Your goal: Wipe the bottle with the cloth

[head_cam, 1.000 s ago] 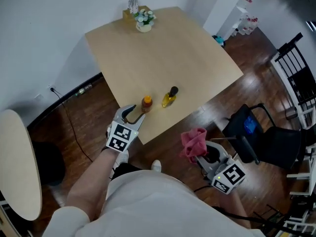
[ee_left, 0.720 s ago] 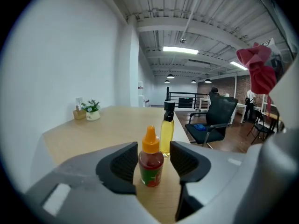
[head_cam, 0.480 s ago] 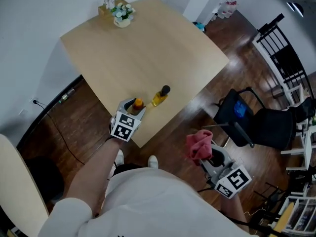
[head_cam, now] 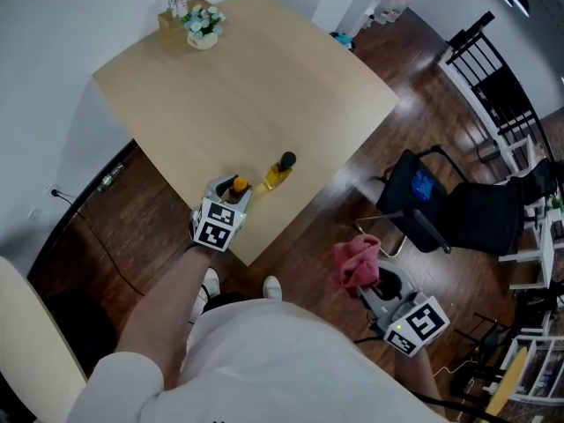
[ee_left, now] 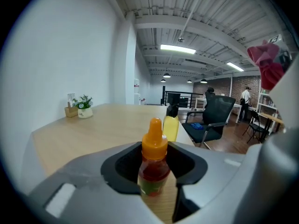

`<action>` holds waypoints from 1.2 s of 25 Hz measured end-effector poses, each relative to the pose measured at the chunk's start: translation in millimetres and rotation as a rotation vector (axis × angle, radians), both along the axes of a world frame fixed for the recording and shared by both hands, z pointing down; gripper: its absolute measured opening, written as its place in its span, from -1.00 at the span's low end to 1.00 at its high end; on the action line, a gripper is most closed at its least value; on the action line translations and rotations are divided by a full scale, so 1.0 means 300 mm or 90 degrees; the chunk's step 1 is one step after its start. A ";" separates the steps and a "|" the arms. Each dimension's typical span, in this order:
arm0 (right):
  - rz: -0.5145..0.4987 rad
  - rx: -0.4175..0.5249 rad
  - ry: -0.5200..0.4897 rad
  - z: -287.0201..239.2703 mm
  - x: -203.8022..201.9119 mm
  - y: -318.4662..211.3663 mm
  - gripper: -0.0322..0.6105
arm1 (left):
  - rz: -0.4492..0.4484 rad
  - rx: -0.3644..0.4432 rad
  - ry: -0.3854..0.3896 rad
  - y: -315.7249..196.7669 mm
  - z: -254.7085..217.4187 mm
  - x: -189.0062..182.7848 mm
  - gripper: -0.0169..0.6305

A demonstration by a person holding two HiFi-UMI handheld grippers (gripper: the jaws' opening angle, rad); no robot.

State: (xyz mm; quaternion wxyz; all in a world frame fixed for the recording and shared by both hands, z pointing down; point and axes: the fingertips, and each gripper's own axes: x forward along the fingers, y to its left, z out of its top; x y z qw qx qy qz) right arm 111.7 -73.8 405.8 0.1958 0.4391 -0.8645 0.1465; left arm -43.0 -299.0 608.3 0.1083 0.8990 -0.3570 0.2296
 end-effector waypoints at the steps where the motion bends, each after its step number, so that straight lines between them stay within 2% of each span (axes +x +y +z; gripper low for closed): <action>1: -0.001 0.001 0.000 0.001 0.001 -0.003 -0.62 | 0.002 -0.002 0.001 0.003 -0.006 -0.002 -0.44; 6: -0.018 0.012 -0.010 0.008 -0.009 -0.047 -0.62 | 0.023 0.008 0.035 0.026 -0.096 0.002 -0.45; 10: -0.065 0.033 -0.024 0.000 -0.067 -0.103 -0.62 | 0.046 0.013 0.048 0.067 -0.222 -0.002 -0.45; 17: -0.183 0.098 -0.045 -0.066 -0.229 -0.250 -0.62 | 0.093 0.044 0.076 0.150 -0.479 0.015 -0.45; 24: -0.337 0.196 -0.039 -0.207 -0.409 -0.350 -0.62 | 0.137 0.067 0.087 0.271 -0.650 0.052 -0.45; 30: -0.384 0.174 -0.056 -0.156 -0.461 -0.356 -0.62 | 0.135 0.081 0.103 0.350 -0.742 0.028 -0.45</action>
